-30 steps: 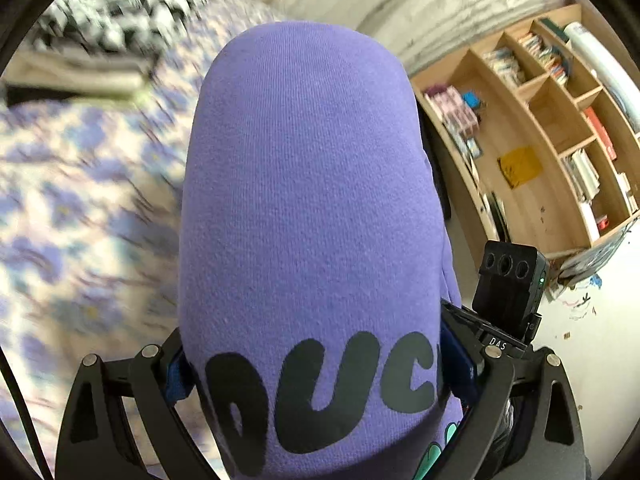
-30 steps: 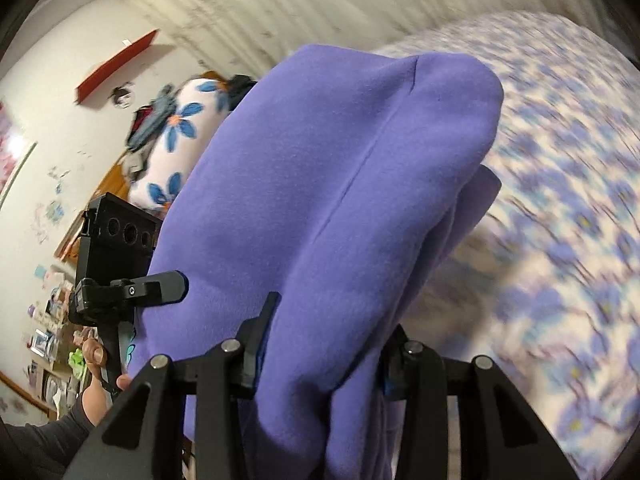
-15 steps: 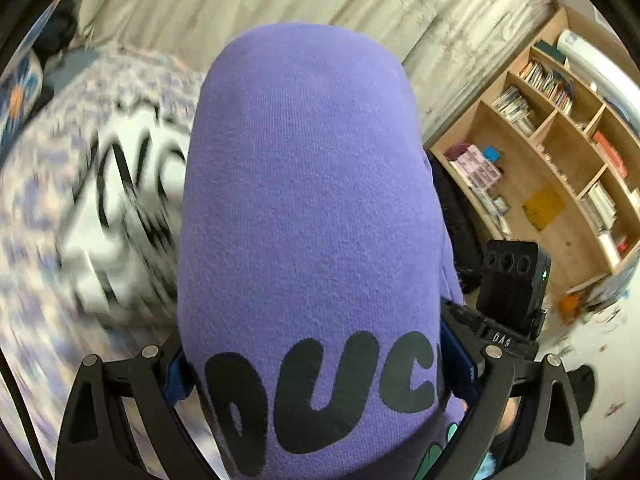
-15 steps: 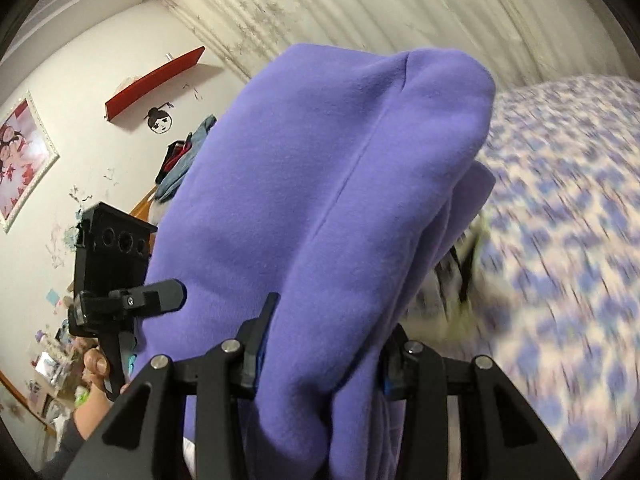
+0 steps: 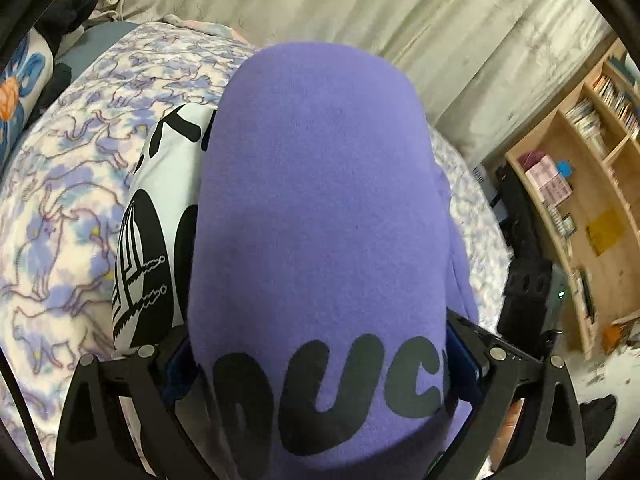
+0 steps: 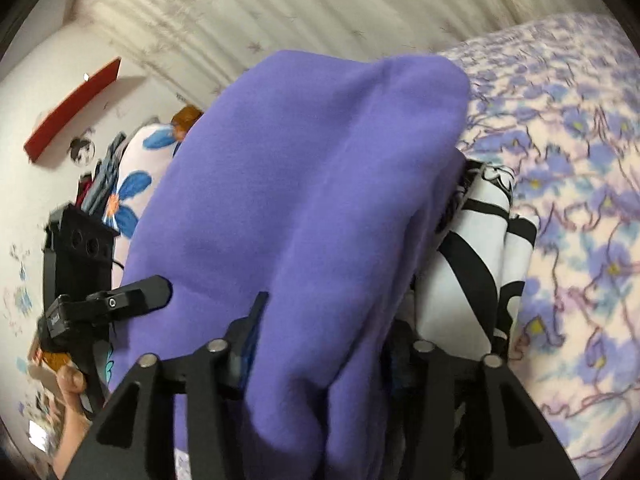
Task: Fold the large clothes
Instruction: 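Carry the hoodie bundle with both grippers onto the stack of folded clothes, then open both grippers and withdraw from the stacked hoodie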
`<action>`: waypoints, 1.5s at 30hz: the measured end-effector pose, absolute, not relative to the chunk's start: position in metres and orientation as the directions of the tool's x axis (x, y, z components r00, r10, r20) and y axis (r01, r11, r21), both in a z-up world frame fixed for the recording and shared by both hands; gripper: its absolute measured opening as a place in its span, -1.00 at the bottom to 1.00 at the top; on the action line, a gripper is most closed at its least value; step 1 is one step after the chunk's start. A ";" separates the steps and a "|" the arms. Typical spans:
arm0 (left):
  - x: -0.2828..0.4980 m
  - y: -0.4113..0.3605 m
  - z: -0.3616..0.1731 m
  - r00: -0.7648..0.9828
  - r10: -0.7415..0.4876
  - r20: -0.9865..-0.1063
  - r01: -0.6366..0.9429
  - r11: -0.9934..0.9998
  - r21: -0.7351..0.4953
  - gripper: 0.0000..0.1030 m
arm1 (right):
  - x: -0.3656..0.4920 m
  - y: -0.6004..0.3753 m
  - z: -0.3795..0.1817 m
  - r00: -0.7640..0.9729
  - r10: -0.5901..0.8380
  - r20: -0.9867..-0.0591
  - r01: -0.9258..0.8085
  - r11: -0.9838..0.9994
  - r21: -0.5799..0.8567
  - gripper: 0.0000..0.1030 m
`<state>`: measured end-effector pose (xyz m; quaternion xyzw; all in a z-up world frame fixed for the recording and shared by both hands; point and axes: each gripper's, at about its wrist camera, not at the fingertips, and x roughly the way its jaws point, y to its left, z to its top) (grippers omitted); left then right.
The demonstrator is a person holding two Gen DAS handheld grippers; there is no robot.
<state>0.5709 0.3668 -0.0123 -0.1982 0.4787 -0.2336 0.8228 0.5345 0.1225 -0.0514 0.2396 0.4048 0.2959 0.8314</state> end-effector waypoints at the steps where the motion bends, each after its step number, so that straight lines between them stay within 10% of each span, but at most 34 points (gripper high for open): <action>1: 0.568 0.366 -0.012 0.432 -0.565 -0.703 0.197 0.820 -0.537 0.94 | 0.535 0.123 -0.048 0.491 0.680 -0.544 -0.304 0.719 0.625 0.09; 8: 0.536 0.359 0.019 0.515 -0.414 -0.750 0.186 0.909 -0.374 0.95 | 0.505 0.118 -0.005 0.508 0.562 -0.652 -0.340 0.827 0.448 0.23; 14: 0.473 0.355 0.072 0.721 -0.301 -0.624 0.187 0.952 -0.242 0.90 | 0.454 0.105 0.029 0.639 0.508 -0.577 -0.385 0.861 0.331 0.23; 16: 0.457 0.343 0.077 0.735 -0.300 -0.608 0.215 0.953 -0.211 0.56 | 0.443 0.110 0.035 0.638 0.521 -0.567 -0.410 0.853 0.323 0.00; 18: 0.448 0.324 0.072 0.705 -0.303 -0.641 0.243 0.953 -0.182 -0.14 | 0.435 0.120 0.033 0.604 0.547 -0.580 -0.443 0.835 0.326 -0.62; 26: 0.448 0.307 0.043 0.682 -0.176 -0.710 0.160 0.983 -0.090 -0.75 | 0.438 0.135 -0.007 0.593 0.428 -0.682 -0.385 0.895 0.227 -0.98; 34: 0.439 0.309 0.050 0.669 -0.137 -0.730 0.080 0.990 -0.113 -0.63 | 0.421 0.113 0.007 0.565 0.459 -0.686 -0.375 0.883 0.283 -0.99; 39: 0.402 0.296 0.071 0.681 -0.138 -0.719 0.063 0.990 -0.130 0.35 | 0.384 0.090 0.033 0.545 0.482 -0.686 -0.382 0.871 0.309 -0.90; 45: 0.333 0.267 0.105 0.659 -0.128 -0.741 0.015 0.987 -0.158 0.70 | 0.320 0.059 0.071 0.520 0.508 -0.687 -0.385 0.857 0.342 -0.90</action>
